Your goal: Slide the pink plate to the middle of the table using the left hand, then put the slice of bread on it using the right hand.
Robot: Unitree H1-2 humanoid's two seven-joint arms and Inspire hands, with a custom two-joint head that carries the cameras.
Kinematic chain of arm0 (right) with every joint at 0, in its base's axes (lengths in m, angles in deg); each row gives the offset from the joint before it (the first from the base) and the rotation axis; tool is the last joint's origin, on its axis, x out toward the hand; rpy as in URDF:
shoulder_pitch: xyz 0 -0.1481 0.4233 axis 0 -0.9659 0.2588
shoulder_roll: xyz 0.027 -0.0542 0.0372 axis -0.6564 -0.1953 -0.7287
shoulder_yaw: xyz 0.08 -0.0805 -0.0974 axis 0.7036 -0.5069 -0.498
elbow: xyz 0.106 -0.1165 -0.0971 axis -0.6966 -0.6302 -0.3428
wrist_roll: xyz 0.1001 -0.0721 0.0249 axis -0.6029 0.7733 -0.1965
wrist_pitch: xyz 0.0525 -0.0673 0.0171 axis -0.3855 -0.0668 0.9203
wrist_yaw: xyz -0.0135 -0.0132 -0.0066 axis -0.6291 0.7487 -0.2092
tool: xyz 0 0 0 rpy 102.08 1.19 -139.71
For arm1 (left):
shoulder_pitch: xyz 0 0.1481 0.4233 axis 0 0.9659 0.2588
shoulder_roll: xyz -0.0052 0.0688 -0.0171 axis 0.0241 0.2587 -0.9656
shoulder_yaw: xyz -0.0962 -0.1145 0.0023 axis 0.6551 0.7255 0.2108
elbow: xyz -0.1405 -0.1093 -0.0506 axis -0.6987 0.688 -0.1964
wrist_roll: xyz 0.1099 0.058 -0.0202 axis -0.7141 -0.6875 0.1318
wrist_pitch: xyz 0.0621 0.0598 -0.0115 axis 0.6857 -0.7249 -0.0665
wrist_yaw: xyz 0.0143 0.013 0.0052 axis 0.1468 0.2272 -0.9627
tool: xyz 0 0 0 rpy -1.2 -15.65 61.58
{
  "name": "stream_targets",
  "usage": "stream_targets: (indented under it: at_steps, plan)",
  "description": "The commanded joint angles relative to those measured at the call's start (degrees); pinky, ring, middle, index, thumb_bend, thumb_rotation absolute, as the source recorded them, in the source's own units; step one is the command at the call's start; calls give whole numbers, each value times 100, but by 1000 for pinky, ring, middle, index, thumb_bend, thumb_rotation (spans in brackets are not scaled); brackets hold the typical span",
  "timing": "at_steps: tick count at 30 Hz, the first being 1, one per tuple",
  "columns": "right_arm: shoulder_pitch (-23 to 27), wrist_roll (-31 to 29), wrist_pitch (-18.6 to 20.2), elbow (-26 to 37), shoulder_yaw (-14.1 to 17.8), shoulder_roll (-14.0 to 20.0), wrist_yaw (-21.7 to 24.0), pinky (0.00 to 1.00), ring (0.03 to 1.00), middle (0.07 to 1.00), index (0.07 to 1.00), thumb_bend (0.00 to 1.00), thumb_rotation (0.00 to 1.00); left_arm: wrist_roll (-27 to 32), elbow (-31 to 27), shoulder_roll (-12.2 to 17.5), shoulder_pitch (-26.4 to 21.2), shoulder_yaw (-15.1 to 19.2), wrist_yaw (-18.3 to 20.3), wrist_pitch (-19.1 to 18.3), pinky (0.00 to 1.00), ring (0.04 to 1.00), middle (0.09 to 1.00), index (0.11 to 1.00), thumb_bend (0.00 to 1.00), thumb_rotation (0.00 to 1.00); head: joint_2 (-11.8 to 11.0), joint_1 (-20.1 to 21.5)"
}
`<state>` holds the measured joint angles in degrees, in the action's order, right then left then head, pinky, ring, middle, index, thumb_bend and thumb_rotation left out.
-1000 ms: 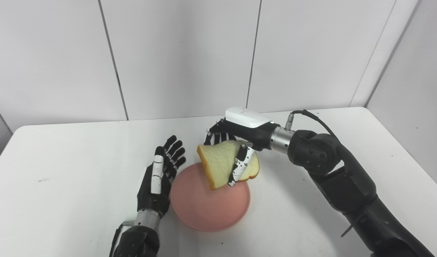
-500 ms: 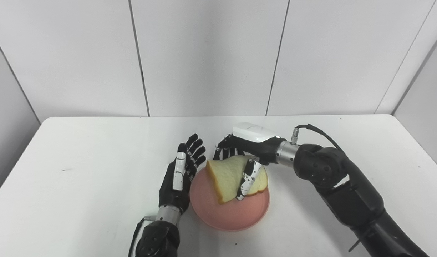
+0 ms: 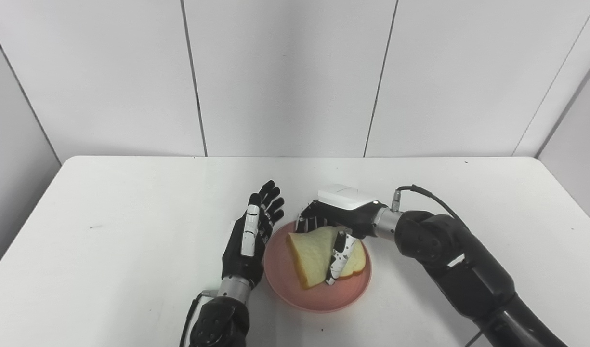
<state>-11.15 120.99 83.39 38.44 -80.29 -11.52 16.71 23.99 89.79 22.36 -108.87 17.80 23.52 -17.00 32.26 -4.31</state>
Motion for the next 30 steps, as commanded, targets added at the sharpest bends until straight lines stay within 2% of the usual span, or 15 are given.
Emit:
stream_targets:
  at_steps: [1, 10, 16, 18, 20, 21, 22, 24, 27, 30]
  plan:
    - [153, 31, -215, 61, 19, -3, -183, 387, 455, 495, 484, 528, 0, -10, -121, -108, -191, -35, 6, 166, 920, 915, 932, 873, 756, 922, 14, 7]
    - [170, 201, -462, -279, -66, -66, -441, 409, 470, 490, 490, 528, 0, -31, -194, -86, -171, -41, 0, 152, 928, 917, 934, 884, 740, 941, 34, 47]
    - [149, 372, -493, -109, -109, -7, -543, 454, 522, 473, 511, 526, 11, -43, -171, -66, -189, -38, 1, 182, 923, 913, 934, 886, 733, 944, 20, 52]
    - [135, 421, -468, -30, -92, 9, -555, 487, 557, 589, 497, 520, 149, -46, -154, -60, -198, -36, 3, 194, 916, 917, 937, 887, 736, 947, 17, 61]
    - [136, 485, -435, 80, -78, 38, -527, 494, 565, 604, 496, 519, 163, -59, -136, -57, -210, -36, -5, 207, 914, 918, 939, 887, 737, 949, 10, 62]
    - [143, 510, -424, 141, -72, 55, -505, 500, 572, 611, 523, 581, 215, -66, -130, -57, -214, -36, -11, 209, 914, 919, 940, 887, 739, 950, 6, 66]
    - [155, 526, -422, 201, -66, 73, -475, 506, 578, 616, 576, 704, 315, -64, -124, -60, -218, -33, -14, 210, 915, 919, 940, 888, 741, 951, 0, 69]
    - [182, 542, -479, 298, -56, 122, -437, 512, 592, 630, 627, 838, 410, -54, -112, -60, -225, -22, -17, 212, 916, 918, 940, 887, 747, 946, -8, 70]
    - [209, 515, -448, 449, -26, 195, -323, 541, 637, 669, 662, 929, 456, -9, -97, -66, -236, 4, -8, 222, 911, 919, 942, 887, 745, 936, -15, 68]
    - [204, 445, -411, 592, 45, 248, -242, 566, 666, 692, 679, 967, 449, 41, -101, -80, -240, 37, 4, 209, 910, 920, 941, 884, 743, 928, -23, 73]
